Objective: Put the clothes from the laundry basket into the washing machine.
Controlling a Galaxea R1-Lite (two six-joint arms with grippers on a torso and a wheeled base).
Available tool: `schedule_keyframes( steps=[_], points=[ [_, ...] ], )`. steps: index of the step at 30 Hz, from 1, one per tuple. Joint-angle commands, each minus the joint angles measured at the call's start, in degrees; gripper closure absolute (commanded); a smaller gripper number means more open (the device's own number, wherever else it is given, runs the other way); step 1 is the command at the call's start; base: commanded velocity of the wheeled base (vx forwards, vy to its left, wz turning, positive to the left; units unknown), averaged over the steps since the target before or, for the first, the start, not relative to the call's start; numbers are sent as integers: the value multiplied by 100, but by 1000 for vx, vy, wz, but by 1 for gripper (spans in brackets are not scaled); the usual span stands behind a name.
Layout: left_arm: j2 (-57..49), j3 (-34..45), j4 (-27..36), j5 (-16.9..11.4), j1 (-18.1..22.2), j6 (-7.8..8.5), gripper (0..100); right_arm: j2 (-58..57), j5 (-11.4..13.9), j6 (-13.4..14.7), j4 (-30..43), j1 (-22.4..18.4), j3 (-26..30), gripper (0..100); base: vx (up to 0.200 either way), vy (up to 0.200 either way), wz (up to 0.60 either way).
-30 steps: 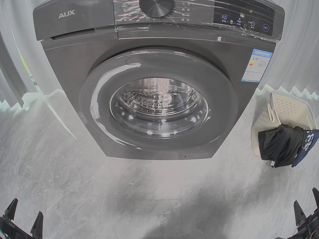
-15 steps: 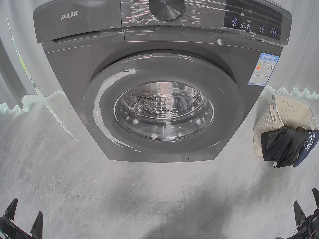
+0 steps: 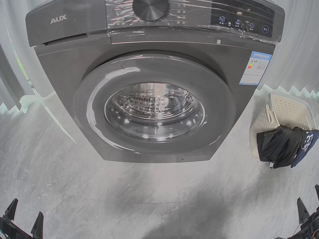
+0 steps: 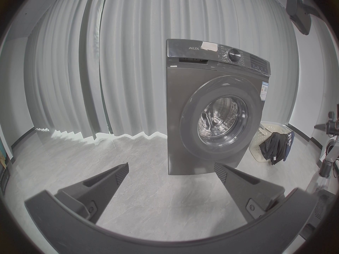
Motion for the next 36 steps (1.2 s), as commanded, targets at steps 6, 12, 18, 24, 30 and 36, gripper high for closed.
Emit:
schedule_keyframes(
  steps=[6,12,18,24,30,36],
  points=[
    [-86,92,-1,-8,0,10,0,2455,926,-231,-725,145,-773,0,0,0,0],
    [-77,92,-1,-8,0,10,0,4635,1146,-292,-2492,821,-949,0,0,0,0],
    [-77,92,-1,-17,0,-7,0,6120,882,77,-3089,1700,-1485,0,0,0,0],
    [-77,92,-1,-17,-9,-7,0,7043,548,542,-3555,2131,-2065,0,0,0,0],
    [-77,92,-1,-17,-9,-16,0,7887,513,578,-3942,2254,-2628,0,0,0,0],
    [-77,92,-1,-17,-9,-16,0,8686,584,569,-4452,2254,-3217,0,0,0,0]
  ],
)
